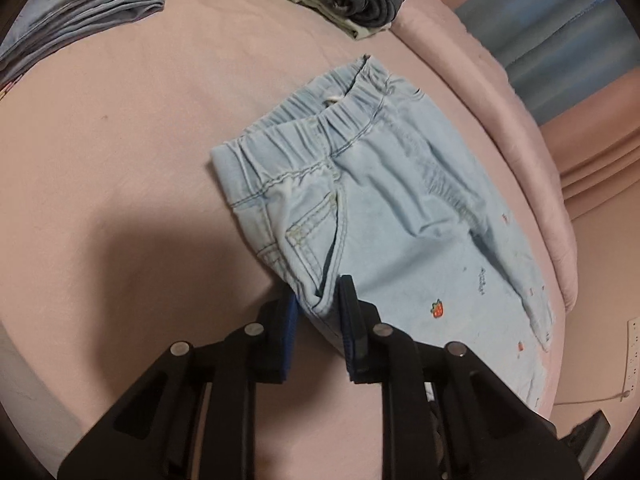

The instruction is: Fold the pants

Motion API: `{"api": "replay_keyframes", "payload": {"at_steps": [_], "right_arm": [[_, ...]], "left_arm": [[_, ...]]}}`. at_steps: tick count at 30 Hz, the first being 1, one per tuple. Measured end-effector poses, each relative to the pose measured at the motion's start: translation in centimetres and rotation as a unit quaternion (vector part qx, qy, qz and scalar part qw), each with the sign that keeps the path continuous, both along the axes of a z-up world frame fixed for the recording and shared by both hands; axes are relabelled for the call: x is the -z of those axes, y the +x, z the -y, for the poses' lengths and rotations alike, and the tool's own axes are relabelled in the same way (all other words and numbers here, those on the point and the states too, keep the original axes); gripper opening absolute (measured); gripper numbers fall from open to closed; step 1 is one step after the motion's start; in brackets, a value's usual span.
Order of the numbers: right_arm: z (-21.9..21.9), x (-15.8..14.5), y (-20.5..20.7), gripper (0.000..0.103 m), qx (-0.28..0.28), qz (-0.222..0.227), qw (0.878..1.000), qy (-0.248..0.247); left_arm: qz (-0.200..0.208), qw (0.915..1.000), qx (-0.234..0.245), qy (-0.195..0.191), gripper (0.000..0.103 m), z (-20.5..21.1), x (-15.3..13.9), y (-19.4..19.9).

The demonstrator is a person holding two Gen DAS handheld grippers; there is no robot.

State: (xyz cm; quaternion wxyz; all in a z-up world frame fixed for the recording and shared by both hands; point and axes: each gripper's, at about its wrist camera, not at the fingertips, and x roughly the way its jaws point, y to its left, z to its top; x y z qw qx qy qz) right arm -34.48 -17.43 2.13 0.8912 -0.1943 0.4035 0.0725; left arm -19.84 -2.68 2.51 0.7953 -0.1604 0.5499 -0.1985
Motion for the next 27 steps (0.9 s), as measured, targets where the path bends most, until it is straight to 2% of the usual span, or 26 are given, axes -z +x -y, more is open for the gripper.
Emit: {"api": "replay_keyframes", "payload": {"at_steps": [4, 7, 9, 11, 14, 16, 17, 18, 21, 22, 24, 26, 27], "right_arm": [[1.1, -0.6, -0.1, 0.013, 0.014, -0.016, 0.998, 0.057], [3.5, -2.9, -0.9, 0.014, 0.035, -0.003, 0.991, 0.132], [5.5, -3.8, -0.7, 0.015, 0.076, 0.01, 0.989, 0.126], [7.3, -3.6, 0.0, 0.015, 0.123, 0.01, 0.986, 0.112], [9.9, -2.4, 0.4, 0.016, 0.181, -0.017, 0.975, 0.125], [10.7, -0.6, 0.2, 0.016, 0.201, -0.061, 0.97, 0.126], [10.7, 0.3, -0.3, 0.016, 0.198, -0.08, 0.969, 0.126], [10.5, 0.2, -1.1, 0.016, 0.187, -0.067, 0.972, 0.125], [10.7, 0.0, -2.7, 0.017, 0.172, -0.092, 0.97, 0.145], [11.1, -0.1, -3.1, 0.017, 0.168, -0.103, 0.967, 0.162], [12.5, -0.5, -3.1, 0.021, 0.168, -0.115, 0.957, 0.207], [14.3, -0.9, -2.4, 0.045, 0.182, -0.109, 0.947, 0.24], [15.0, -1.2, -2.1, 0.049, 0.193, -0.097, 0.946, 0.24]], "left_arm": [[0.025, 0.9982, 0.026, 0.048, 0.03, 0.2, -1.4, -0.6], [0.078, 0.9923, 0.034, 0.09, 0.037, 0.5, -3.3, -1.0], [0.105, 0.9889, 0.052, 0.091, 0.047, 1.8, -4.1, -0.8], [0.116, 0.9858, 0.094, 0.077, 0.056, 4.1, -4.1, -0.5], [0.131, 0.9719, 0.158, 0.115, 0.056, 8.0, -2.1, -0.2], [0.103, 0.961, 0.202, 0.159, 0.057, 9.5, 0.6, -0.5], [0.12, 0.953, 0.218, 0.172, 0.06, 9.7, 1.2, -1.1], [0.15, 0.9434, 0.235, 0.179, 0.065, 9.6, 1.2, -2.0], [0.167, 0.9276, 0.28, 0.182, 0.072, 8.8, 1.4, -3.4], [0.167, 0.9267, 0.286, 0.179, 0.072, 8.6, 1.4, -3.5], [0.158, 0.9316, 0.287, 0.158, 0.072, 8.1, 1.0, -3.0], [0.145, 0.9417, 0.272, 0.135, 0.073, 7.7, 0.1, -1.1], [0.148, 0.946, 0.258, 0.129, 0.075, 7.9, -0.4, -0.2]]}}
